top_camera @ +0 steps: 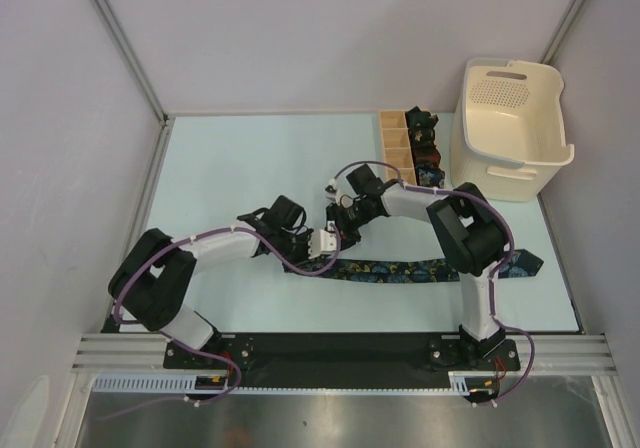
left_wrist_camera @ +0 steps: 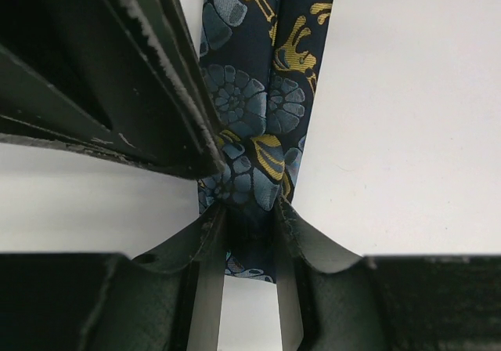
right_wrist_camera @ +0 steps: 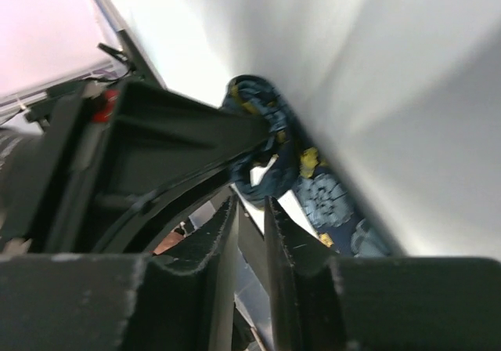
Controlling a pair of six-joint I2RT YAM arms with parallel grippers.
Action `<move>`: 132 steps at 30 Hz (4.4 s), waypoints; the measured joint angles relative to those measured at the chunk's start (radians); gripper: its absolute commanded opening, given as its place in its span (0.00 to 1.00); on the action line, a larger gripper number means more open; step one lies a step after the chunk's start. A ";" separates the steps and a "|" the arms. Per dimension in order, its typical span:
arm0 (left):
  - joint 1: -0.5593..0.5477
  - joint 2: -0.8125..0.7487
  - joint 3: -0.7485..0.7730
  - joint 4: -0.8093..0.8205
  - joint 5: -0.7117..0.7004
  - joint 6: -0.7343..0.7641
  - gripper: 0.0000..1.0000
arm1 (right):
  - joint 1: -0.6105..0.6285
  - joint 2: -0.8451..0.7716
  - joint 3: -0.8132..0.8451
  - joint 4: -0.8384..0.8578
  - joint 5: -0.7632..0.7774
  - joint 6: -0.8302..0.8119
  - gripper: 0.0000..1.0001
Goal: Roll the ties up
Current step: Roll the tie at the center of the board.
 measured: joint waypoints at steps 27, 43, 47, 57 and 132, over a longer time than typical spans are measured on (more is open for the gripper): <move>0.002 0.011 0.008 -0.008 0.000 -0.003 0.63 | 0.040 -0.007 -0.056 0.046 0.048 0.000 0.00; 0.113 -0.043 0.034 -0.069 0.064 0.034 0.85 | 0.014 0.012 -0.047 -0.040 0.132 -0.039 0.00; 0.089 -0.024 0.060 -0.081 0.071 0.055 0.94 | 0.016 0.012 -0.042 -0.049 0.137 -0.046 0.00; -0.009 0.092 0.115 -0.080 -0.007 0.070 0.83 | 0.018 0.012 -0.040 -0.052 0.135 -0.047 0.00; -0.003 0.021 0.093 -0.085 -0.002 0.063 0.60 | 0.031 0.009 -0.031 -0.098 0.171 -0.093 0.00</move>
